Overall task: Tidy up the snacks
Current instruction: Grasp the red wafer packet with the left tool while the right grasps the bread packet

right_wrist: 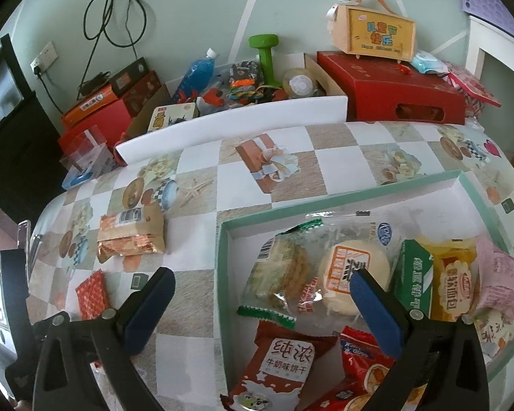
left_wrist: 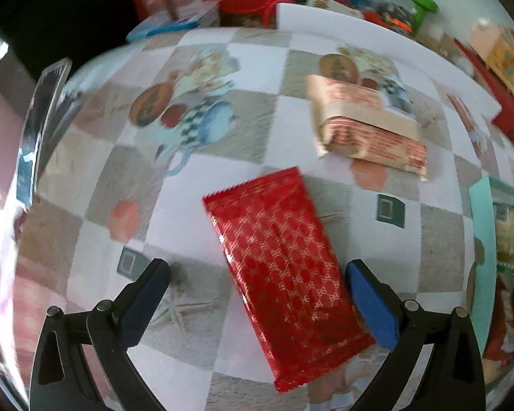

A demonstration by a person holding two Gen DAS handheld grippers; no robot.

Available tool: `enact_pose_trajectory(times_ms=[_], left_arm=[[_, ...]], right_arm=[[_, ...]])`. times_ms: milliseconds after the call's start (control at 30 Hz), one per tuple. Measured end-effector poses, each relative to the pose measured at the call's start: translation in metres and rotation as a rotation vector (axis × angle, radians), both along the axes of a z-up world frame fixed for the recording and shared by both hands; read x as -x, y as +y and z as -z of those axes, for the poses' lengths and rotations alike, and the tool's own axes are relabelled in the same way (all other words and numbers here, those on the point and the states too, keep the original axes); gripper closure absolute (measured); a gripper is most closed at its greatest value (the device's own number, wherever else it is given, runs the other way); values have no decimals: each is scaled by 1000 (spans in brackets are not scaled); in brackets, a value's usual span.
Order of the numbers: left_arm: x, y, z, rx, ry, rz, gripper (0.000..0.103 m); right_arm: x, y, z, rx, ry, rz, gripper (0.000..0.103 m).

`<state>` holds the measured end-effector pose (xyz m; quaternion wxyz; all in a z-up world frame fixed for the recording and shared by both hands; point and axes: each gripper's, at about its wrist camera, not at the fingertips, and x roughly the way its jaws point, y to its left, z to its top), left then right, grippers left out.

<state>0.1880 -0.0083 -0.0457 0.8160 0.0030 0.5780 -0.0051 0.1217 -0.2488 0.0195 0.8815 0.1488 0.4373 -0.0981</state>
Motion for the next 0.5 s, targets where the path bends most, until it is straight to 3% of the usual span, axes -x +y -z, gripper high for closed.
enact_pose_trajectory(times_ms=[200,367,500], left_arm=[[-1,25,0,20,-15,-32,3],[-1,35,-9,13,-49,-31,35],[-5,42,-11,14,-73,-32,46]], right_arm=[[-3,10,3,18,11,-19,0],[-5,17,3,32,15,-41,0],[-6,22,4,41,18,-48,0]])
